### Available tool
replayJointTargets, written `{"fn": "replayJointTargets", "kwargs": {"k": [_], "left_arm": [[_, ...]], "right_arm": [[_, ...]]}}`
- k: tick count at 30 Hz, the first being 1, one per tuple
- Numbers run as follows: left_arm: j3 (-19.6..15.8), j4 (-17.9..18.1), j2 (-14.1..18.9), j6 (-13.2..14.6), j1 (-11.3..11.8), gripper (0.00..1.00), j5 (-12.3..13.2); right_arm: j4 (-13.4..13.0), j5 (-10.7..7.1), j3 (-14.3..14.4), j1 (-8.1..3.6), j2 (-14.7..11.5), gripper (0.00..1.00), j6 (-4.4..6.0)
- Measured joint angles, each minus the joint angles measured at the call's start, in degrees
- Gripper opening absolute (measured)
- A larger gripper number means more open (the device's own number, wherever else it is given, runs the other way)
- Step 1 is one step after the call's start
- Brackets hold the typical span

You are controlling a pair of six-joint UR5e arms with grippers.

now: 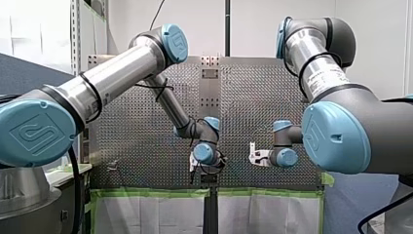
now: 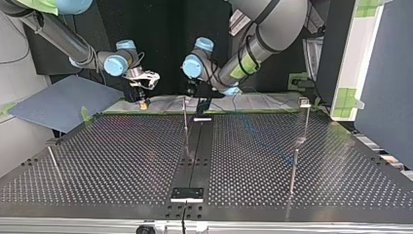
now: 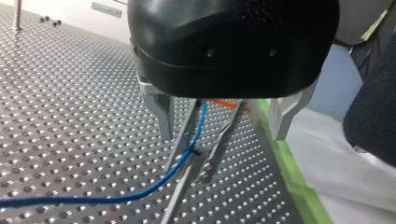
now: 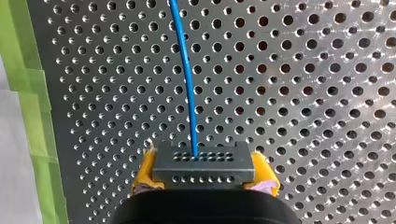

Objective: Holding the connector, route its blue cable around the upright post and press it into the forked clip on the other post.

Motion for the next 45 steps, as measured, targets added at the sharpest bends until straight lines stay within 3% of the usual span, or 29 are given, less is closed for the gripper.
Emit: {"fn": "replayJointTargets", "kwargs": {"k": [8, 45], "left_arm": [[-1.87, 0.09, 0.13, 0.08, -0.27, 1.0, 0.0], [-2.0, 0.12, 1.6, 0.22, -1.29, 1.0, -1.73]], "right_arm": [[0.01, -0.03, 0.0, -0.01, 0.08, 0.0, 0.0], [0.03, -0.13, 0.01, -0.11, 0.27, 0.0, 0.2]]}}
